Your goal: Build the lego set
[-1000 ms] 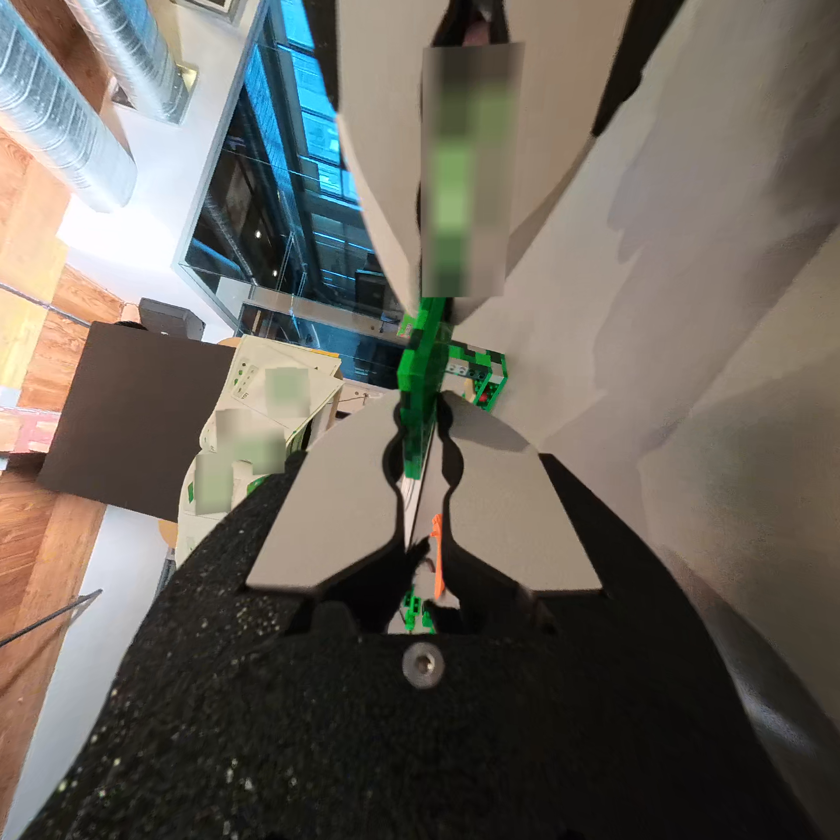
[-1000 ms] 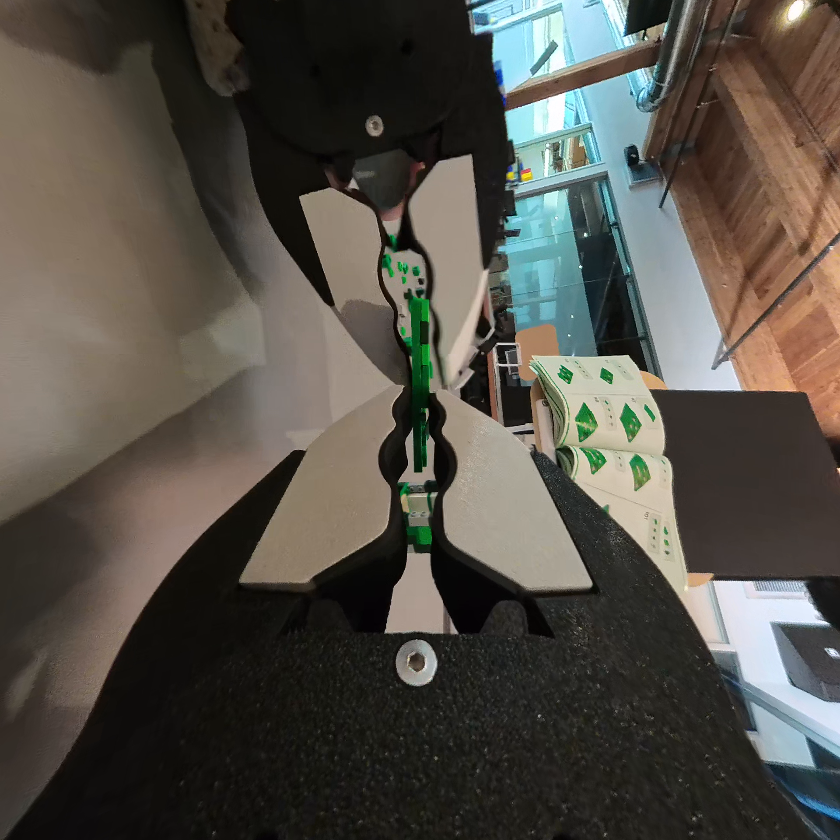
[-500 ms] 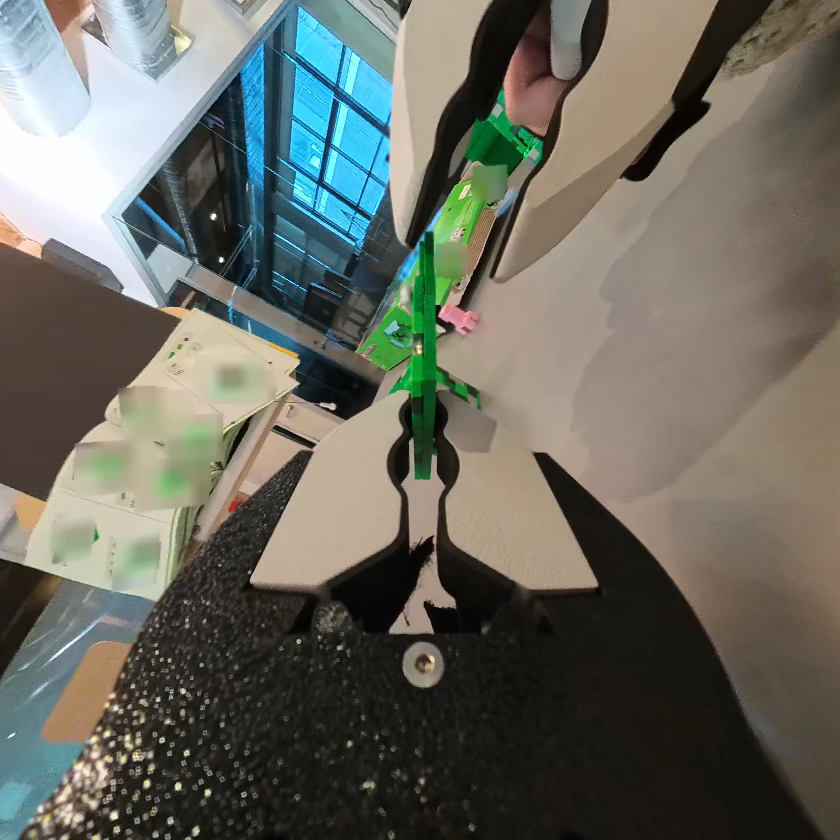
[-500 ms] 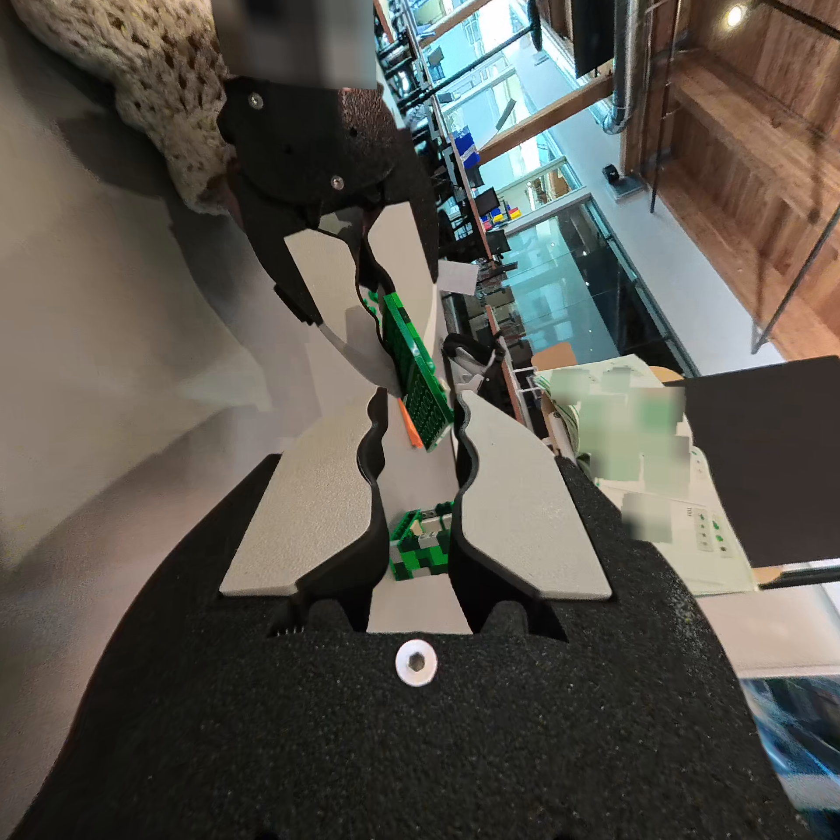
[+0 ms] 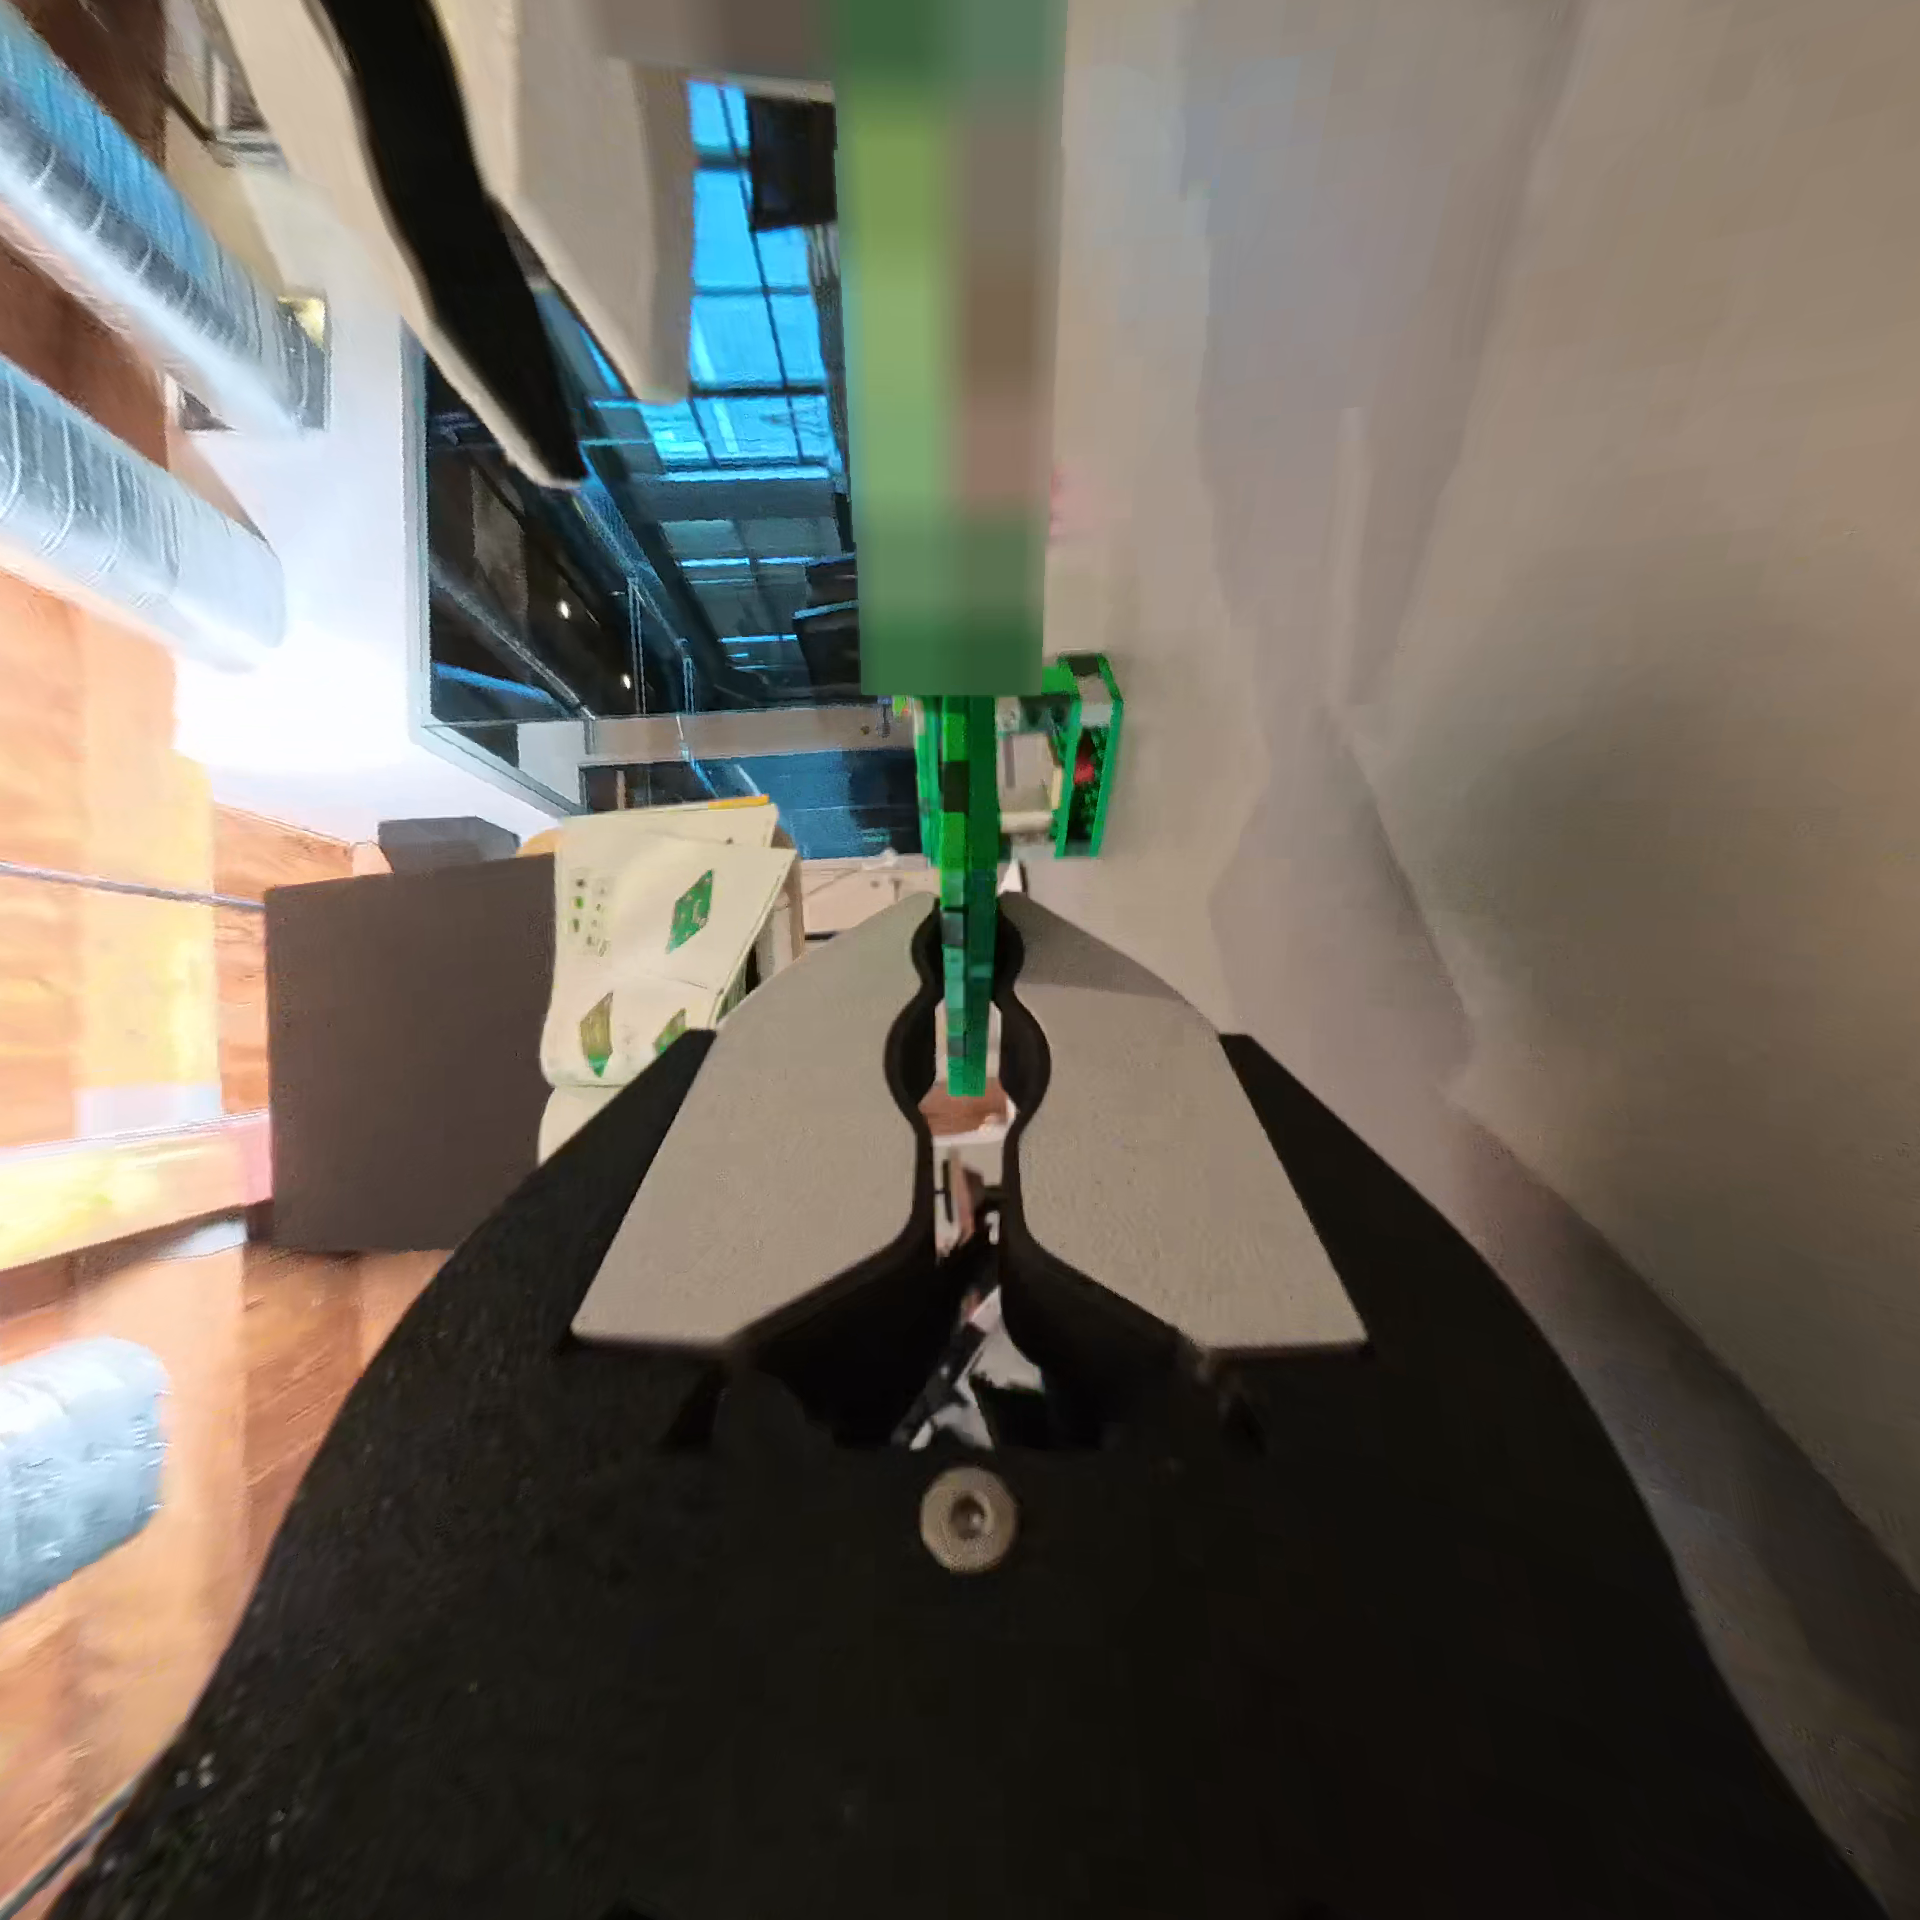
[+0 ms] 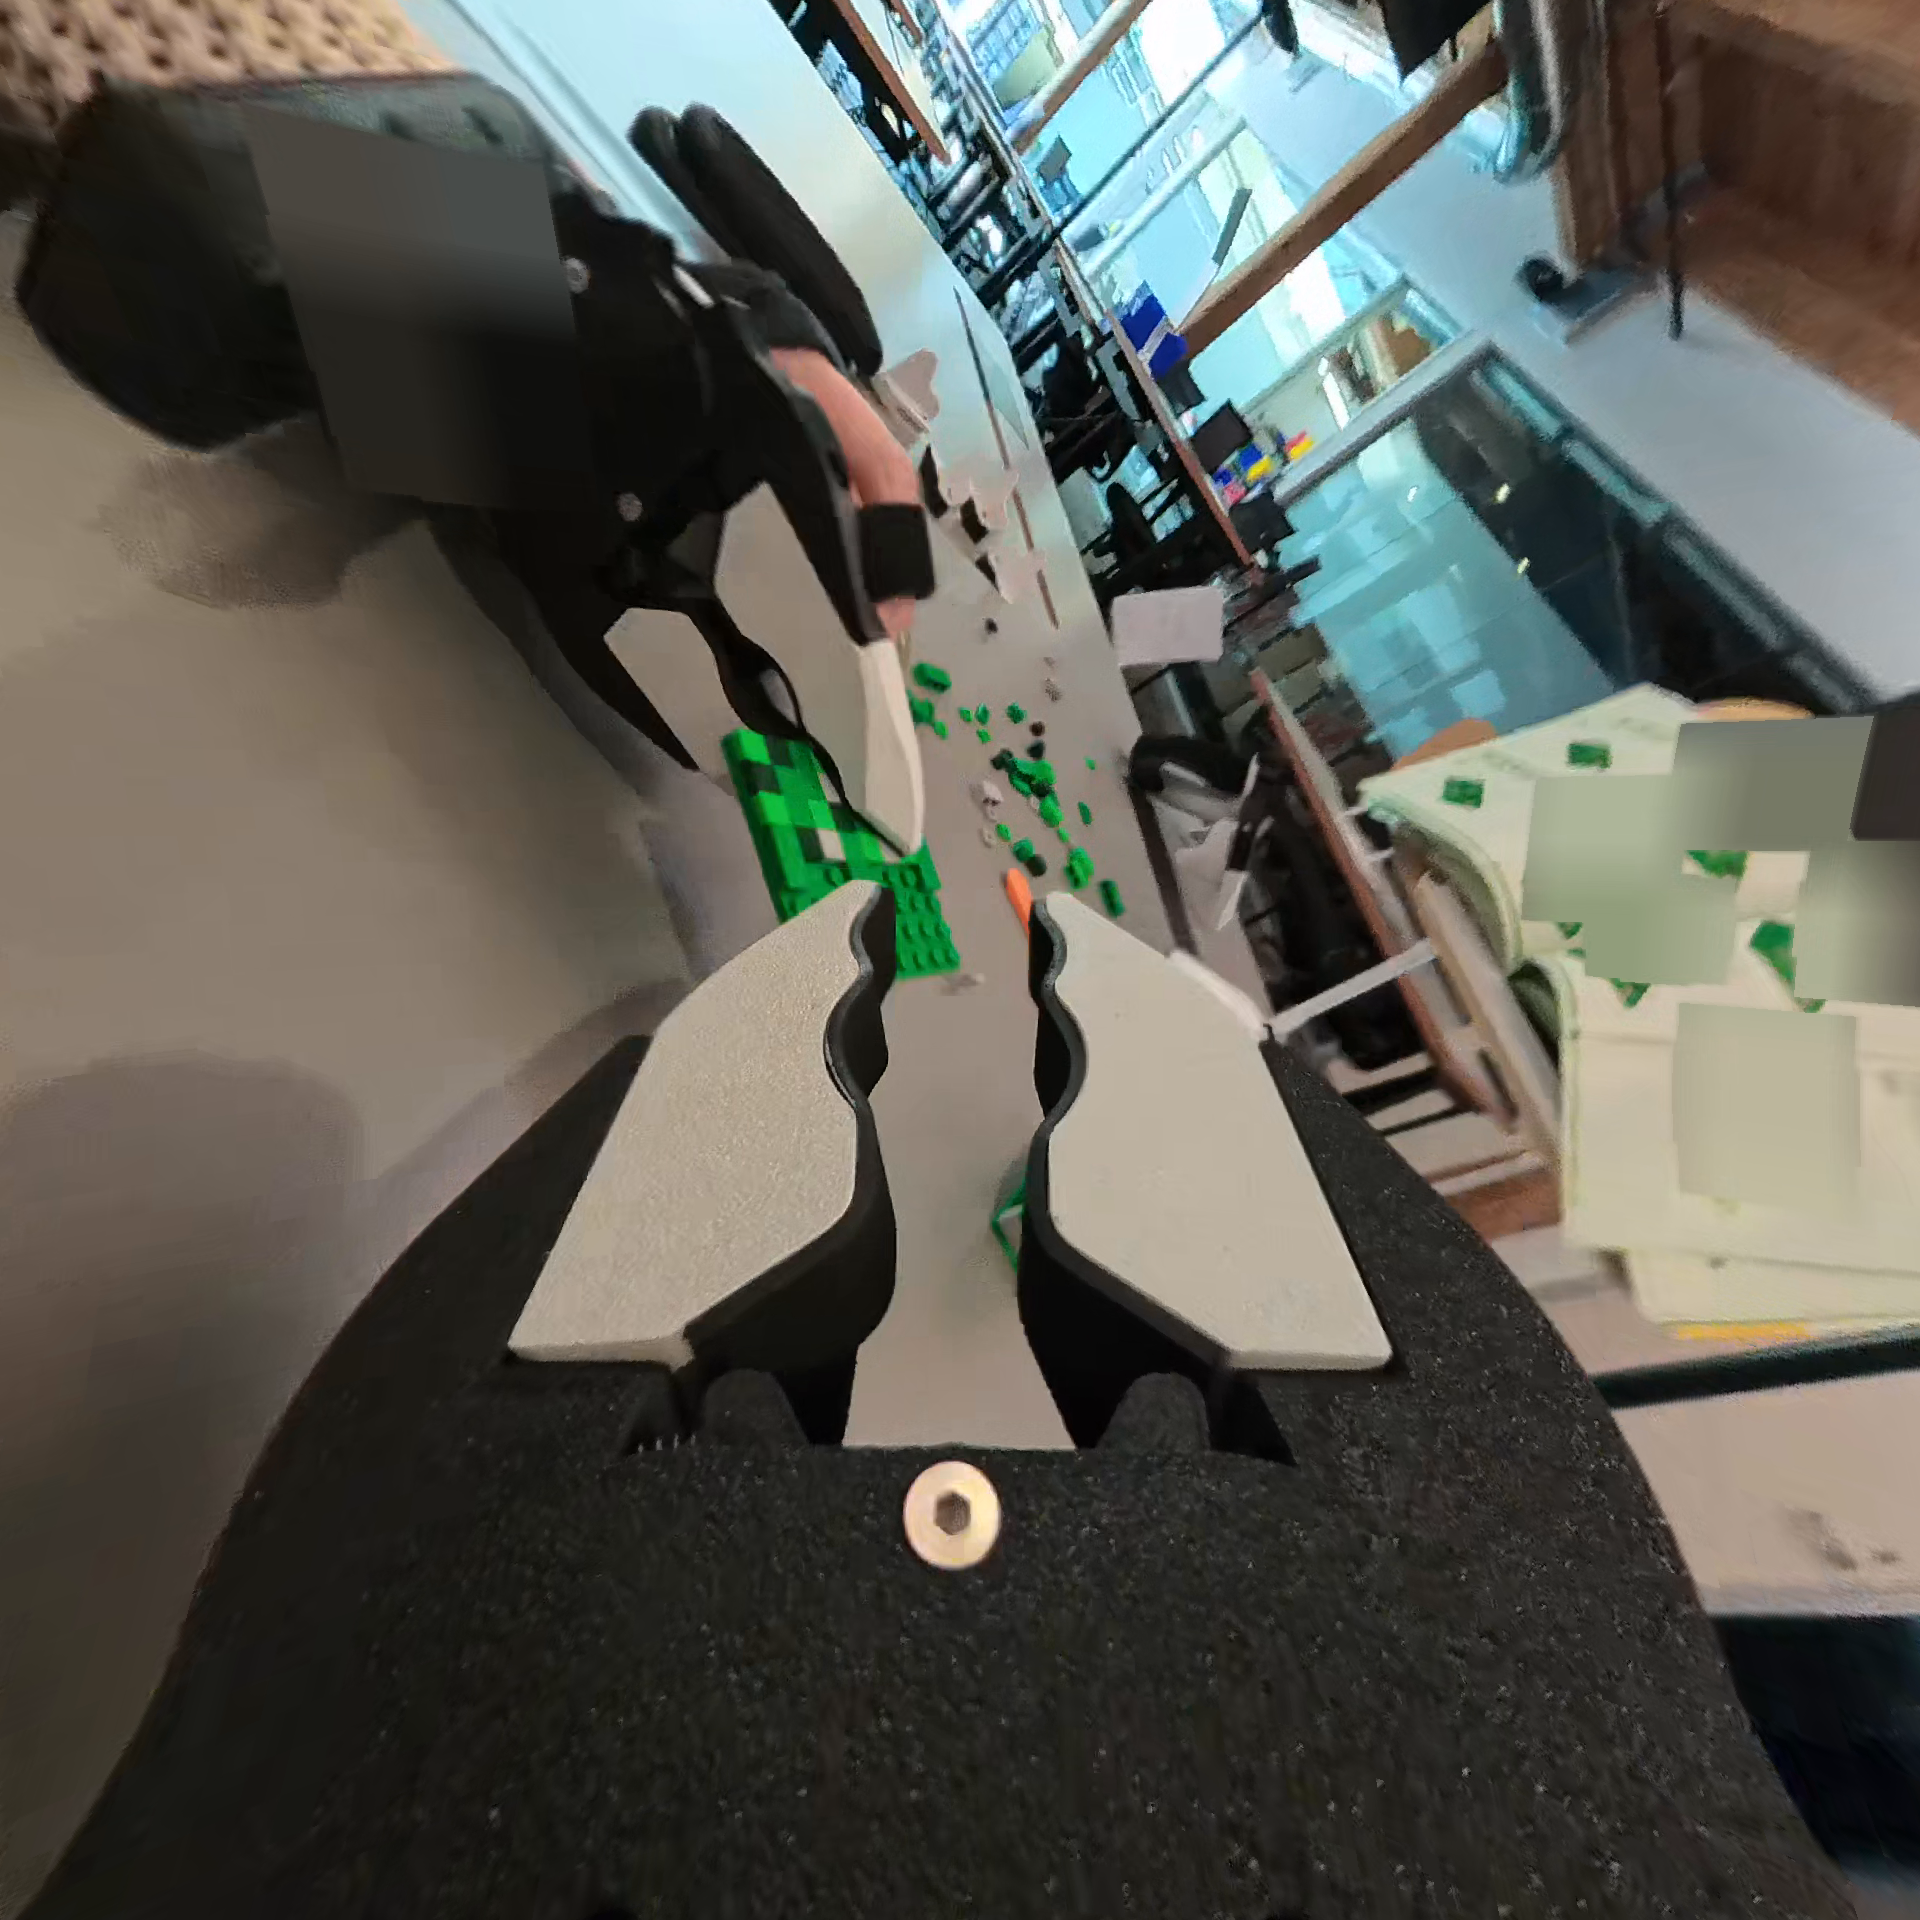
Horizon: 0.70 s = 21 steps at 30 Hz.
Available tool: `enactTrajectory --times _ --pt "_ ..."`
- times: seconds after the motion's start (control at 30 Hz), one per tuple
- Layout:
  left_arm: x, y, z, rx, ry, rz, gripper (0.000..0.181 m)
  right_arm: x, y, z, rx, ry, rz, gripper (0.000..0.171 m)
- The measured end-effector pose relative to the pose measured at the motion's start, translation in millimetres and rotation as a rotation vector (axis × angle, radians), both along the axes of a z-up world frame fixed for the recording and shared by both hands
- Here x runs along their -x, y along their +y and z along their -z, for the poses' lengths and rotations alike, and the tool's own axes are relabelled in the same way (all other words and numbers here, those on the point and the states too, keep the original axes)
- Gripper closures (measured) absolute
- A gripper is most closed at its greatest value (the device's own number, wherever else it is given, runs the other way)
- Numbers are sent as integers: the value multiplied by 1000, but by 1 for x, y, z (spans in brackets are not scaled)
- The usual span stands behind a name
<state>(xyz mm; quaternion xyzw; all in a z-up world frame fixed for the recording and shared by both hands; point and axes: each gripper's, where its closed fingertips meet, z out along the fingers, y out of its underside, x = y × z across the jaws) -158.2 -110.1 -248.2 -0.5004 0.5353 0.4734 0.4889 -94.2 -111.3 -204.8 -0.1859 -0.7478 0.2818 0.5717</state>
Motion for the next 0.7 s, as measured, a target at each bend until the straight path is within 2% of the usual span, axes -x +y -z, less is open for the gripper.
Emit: enactTrajectory --times 0.07,0.17,0.23,0.33,0.53,0.7 --pt "14 0 -3 -5 5 -42 175 3 12 6 82 -60 31 147" --pt "33 -2 -12 -19 -96 -59 176 9 23 25 211 -191 76 151" --pt "39 -4 -8 36 -204 -34 175 13 24 38 283 -275 91 151" --pt "34 -7 -12 103 -420 56 175 18 15 43 336 -303 54 151" --pt "20 -18 -30 215 -800 248 175 34 -1 27 301 -191 -8 143" --pt "27 -15 -32 265 -981 241 175 44 -2 13 312 25 -1 144"
